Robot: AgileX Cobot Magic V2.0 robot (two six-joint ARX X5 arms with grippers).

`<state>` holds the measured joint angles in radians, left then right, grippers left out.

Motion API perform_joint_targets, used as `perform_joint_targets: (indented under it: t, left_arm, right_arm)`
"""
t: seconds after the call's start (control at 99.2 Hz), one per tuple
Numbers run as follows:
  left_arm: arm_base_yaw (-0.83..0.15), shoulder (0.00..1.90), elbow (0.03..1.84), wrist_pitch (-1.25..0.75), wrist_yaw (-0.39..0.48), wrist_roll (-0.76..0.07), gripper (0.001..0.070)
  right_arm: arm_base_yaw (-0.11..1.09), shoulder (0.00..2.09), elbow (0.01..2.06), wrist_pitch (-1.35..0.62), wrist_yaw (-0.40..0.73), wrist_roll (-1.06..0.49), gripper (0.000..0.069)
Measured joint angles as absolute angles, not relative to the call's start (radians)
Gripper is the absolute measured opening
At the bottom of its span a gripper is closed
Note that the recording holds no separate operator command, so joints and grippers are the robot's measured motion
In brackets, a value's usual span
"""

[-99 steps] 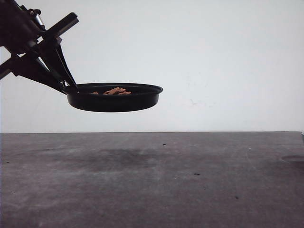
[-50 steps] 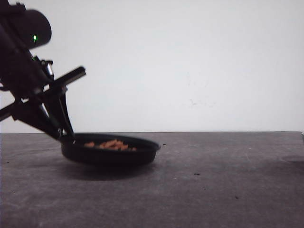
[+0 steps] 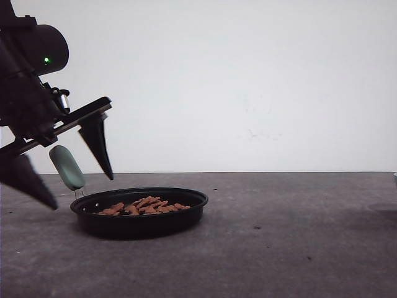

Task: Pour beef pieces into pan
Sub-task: 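Lower the pan onto the table and open the left gripper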

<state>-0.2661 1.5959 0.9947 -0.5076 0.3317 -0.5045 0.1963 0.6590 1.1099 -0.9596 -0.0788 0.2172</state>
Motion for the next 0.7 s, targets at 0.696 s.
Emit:
perform_joint_targets:
  t: [0.696]
  left_arm:
    - [-0.244, 0.871, 0.996, -0.596, -0.006, -0.405, 0.0695]
  right_arm:
    - [0.197, 0.629, 1.095, -0.936, 0.004, 0.160, 0.0015]
